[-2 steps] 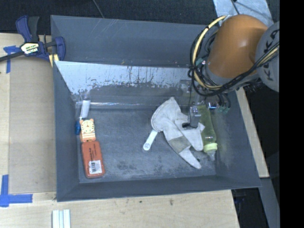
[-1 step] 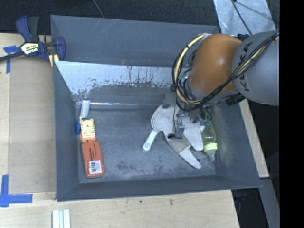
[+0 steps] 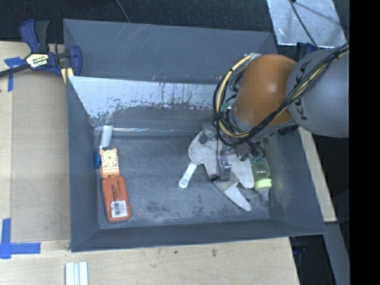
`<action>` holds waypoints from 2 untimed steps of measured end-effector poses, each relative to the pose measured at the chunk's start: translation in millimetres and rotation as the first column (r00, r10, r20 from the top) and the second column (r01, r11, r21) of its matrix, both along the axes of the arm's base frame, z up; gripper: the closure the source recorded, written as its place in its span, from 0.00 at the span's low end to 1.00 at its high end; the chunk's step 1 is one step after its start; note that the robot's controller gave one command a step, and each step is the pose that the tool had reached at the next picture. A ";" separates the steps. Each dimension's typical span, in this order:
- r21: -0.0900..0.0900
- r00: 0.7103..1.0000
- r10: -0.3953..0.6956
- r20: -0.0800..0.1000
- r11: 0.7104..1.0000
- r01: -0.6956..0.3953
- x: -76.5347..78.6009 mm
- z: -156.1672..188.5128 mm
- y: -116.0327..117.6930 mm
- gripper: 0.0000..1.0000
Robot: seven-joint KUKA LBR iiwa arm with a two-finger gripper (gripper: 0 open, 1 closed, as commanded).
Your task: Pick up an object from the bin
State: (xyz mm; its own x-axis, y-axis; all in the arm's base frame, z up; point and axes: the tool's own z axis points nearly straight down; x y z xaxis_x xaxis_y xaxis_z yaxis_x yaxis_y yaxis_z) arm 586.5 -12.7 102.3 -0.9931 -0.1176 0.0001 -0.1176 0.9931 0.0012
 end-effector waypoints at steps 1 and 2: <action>0.004 0.990 -0.137 0.023 0.991 0.136 18.9 -22.6 -0.8 1.00; 0.004 0.990 -0.137 0.023 0.991 0.137 18.9 -22.6 -0.8 1.00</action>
Offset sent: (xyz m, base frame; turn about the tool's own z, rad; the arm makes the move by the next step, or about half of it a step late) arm 0.0000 0.0000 0.0000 0.0000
